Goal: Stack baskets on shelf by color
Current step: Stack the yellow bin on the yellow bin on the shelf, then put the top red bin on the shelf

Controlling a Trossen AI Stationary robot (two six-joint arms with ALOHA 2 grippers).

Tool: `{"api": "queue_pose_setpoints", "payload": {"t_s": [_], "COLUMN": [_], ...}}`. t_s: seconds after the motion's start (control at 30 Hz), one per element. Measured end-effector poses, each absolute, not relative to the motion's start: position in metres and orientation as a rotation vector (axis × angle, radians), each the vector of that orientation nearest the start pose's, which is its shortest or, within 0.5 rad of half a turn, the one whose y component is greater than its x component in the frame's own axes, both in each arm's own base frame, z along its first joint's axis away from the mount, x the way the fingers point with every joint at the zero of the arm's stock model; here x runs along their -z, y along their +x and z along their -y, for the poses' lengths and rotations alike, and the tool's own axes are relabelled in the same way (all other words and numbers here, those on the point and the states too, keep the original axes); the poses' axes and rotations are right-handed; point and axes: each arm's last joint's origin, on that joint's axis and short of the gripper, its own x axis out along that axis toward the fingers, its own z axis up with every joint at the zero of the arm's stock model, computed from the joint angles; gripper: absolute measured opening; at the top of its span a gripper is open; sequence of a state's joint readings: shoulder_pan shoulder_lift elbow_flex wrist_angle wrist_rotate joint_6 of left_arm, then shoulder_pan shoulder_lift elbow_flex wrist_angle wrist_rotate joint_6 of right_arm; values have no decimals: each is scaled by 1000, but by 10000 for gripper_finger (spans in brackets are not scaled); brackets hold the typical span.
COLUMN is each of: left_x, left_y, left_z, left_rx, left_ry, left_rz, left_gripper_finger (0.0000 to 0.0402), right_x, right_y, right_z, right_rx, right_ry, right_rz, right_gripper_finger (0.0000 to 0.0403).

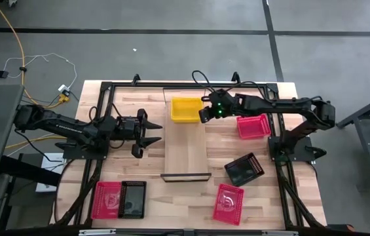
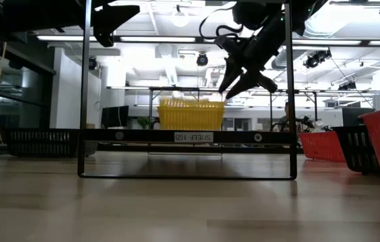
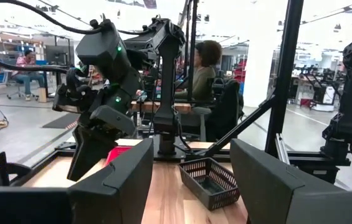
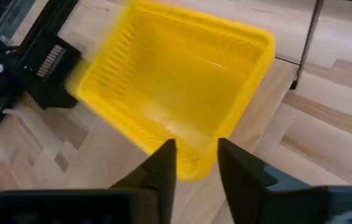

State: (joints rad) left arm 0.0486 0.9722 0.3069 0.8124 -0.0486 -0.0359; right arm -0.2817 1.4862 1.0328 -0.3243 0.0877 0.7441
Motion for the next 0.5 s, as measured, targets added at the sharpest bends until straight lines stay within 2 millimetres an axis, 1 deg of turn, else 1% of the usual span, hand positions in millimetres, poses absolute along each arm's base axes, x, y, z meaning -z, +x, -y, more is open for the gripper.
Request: {"api": "queue_pose_setpoints", "payload": {"t_s": [0.17,0.3,0.4,0.5], "left_x": [-232,-231,-230,-228], "left_y": [196,196,197,197], "left_z": [-11,-11,-12,-12], "left_rx": [-95,-106,-115,-124], "left_ry": [-41,-42,-42,-42], "left_rz": [148,140,127,108], "left_gripper_finger": [202,202,202,202], "right_x": [-260,-274,-280,-280], "right_y": [295,283,270,254], "right_z": [87,84,80,76], "right_rx": [571,546,568,592], "right_ry": [728,636,537,445], "right_rz": [-575,-570,-625,-744], "right_gripper_finger": [152,170,173,171]}}
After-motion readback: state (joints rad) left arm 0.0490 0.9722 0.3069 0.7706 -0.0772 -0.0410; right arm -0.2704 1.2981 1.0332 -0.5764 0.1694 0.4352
